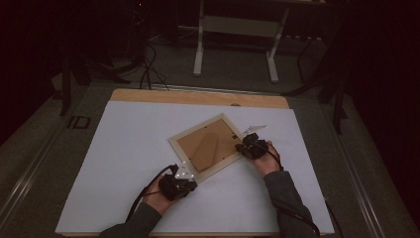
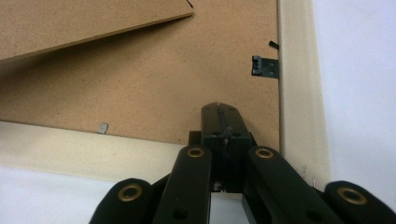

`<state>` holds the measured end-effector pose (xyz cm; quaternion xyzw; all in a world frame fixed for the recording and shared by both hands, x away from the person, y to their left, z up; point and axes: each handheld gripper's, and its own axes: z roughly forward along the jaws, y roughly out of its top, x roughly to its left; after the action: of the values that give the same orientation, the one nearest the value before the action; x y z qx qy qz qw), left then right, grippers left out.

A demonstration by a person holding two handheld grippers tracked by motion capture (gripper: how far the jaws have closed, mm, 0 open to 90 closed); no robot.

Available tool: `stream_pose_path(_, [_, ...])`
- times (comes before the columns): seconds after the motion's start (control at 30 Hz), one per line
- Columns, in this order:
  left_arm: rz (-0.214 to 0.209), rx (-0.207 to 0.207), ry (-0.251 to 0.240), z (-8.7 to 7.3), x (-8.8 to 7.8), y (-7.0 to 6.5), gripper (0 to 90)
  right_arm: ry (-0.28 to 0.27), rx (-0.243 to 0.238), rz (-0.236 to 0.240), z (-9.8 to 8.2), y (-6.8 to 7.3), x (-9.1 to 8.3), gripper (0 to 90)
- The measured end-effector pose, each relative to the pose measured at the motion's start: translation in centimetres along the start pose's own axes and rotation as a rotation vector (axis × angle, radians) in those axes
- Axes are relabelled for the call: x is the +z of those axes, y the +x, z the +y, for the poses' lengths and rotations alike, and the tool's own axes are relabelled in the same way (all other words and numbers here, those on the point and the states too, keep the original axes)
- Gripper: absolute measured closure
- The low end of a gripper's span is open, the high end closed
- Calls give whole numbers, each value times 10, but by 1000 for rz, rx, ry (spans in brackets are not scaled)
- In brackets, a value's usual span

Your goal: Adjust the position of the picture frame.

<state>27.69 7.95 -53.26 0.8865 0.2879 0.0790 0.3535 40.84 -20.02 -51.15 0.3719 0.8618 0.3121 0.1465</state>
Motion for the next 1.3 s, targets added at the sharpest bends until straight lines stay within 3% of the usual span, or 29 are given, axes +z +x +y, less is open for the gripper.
stream_pose_path(0.07, [-14, 5, -10, 1, 1, -2, 863, -3, 2, -1, -1, 0, -1, 900])
stream_pose_path(0.37, [11, 10, -13, 3, 5, -4, 878, -10, 6, 3, -7, 2, -5, 900])
stream_pose_path(0.9, [77, -42, -8, -1, -1, 13, 881, -17, -4, 23, -28, 13, -22, 900])
stream_pose_path(1.1, [94, -84, -14, -3, -3, 22, 882, -45, 33, 66, -39, 15, -27, 900])
stream_pose_path(1.23, [101, -115, -19, -4, -4, 28, 881, -31, 25, 76, -39, 18, -29, 900])
stream_pose_path(1.3, [85, -137, -23, -5, -5, 32, 880, -21, 25, 87, -38, 18, -30, 900])
